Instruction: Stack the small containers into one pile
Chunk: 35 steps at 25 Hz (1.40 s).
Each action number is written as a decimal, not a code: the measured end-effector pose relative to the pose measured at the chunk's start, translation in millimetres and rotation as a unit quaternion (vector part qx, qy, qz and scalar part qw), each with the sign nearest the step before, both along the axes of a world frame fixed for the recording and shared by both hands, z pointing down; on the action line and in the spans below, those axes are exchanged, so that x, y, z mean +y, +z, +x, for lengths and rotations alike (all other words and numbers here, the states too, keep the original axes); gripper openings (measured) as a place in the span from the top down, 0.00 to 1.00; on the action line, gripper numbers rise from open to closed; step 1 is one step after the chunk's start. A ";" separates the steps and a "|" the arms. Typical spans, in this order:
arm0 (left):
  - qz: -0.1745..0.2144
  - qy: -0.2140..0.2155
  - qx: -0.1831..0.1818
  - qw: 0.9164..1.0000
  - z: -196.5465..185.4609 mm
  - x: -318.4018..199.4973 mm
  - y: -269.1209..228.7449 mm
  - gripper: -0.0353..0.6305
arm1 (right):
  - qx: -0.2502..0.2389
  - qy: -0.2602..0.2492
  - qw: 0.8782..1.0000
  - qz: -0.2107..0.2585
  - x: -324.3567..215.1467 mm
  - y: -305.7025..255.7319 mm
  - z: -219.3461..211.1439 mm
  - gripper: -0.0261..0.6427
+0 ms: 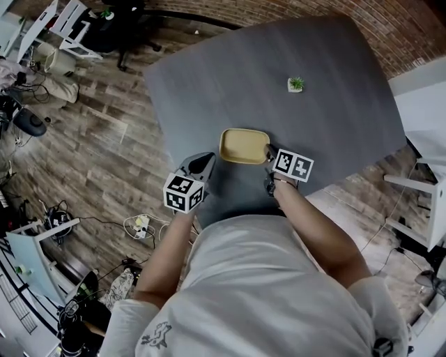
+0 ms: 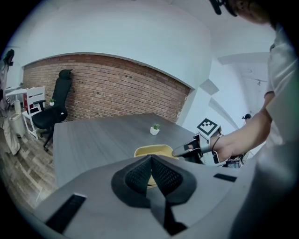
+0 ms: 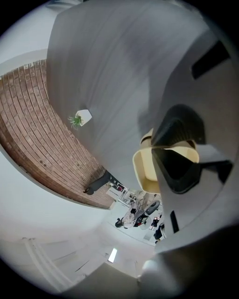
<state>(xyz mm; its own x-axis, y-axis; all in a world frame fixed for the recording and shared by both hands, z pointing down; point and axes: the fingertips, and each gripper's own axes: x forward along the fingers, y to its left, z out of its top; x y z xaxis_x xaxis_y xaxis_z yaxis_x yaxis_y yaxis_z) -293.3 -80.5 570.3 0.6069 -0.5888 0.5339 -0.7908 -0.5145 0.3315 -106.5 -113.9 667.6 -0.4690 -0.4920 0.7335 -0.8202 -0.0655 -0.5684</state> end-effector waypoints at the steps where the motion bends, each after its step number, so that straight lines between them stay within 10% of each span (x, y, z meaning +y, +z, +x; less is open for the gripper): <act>1: 0.000 -0.001 0.000 1.000 0.2 -0.3 0.2 0.93 | 0.000 0.001 1.000 -0.001 0.0 -0.1 0.4 0.92; 21: -0.004 -0.007 0.003 1.000 -2.7 1.9 4.7 0.93 | -0.010 -0.002 1.000 -0.029 -4.6 2.0 0.3 0.82; 35: 0.026 -0.010 0.010 1.000 -2.9 2.4 -24.5 0.93 | 0.053 -0.094 0.992 0.065 -13.1 -32.1 4.2 0.77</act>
